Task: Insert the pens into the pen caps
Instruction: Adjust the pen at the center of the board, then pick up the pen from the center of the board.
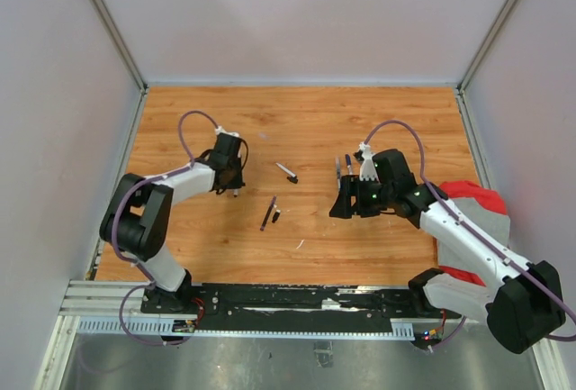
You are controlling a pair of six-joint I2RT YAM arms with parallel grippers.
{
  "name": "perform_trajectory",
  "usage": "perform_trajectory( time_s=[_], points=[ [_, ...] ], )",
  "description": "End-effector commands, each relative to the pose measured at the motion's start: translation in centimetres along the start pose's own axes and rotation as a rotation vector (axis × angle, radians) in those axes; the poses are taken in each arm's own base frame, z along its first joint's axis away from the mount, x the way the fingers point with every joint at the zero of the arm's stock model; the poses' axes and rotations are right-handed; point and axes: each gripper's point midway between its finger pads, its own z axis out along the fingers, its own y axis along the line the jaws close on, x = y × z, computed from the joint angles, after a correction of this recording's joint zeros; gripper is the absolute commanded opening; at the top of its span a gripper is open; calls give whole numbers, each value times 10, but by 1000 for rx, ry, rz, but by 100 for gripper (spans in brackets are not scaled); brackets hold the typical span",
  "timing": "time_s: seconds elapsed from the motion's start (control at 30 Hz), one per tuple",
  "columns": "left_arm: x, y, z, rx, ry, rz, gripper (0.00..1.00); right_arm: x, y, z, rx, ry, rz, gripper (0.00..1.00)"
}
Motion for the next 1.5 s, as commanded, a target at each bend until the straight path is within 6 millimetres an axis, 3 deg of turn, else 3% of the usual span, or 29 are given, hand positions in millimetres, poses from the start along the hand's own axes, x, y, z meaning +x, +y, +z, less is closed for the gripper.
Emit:
perform_trajectory(
  time_s=[0.0,0.17,0.33,0.5,0.67,0.87,1.07,1.3,1.47],
  points=[
    [0,-71,1,157,42,94,6,-3,4,-4,6,-22,-4,67],
    [-6,-143,-14,248,4,210,6,-2,1,-7,21,-34,7,67],
    [19,-199,-26,327,21,283,6,-7,-8,-19,91,-101,32,68],
    [52,-229,-23,363,61,310,9,-16,-12,-36,128,-220,39,70],
    [57,-237,-26,368,57,316,33,-16,-12,-41,130,-235,37,70],
    [33,-237,-60,399,-21,311,45,-12,-14,-37,128,-223,47,70],
    [22,-201,-100,383,-105,273,47,-7,-17,-34,134,-209,47,70],
    [63,-140,-104,273,-27,268,49,-1,-18,-25,115,-179,59,71],
    [90,-120,-98,257,26,253,49,1,-14,-23,94,-164,60,71]
  ],
)
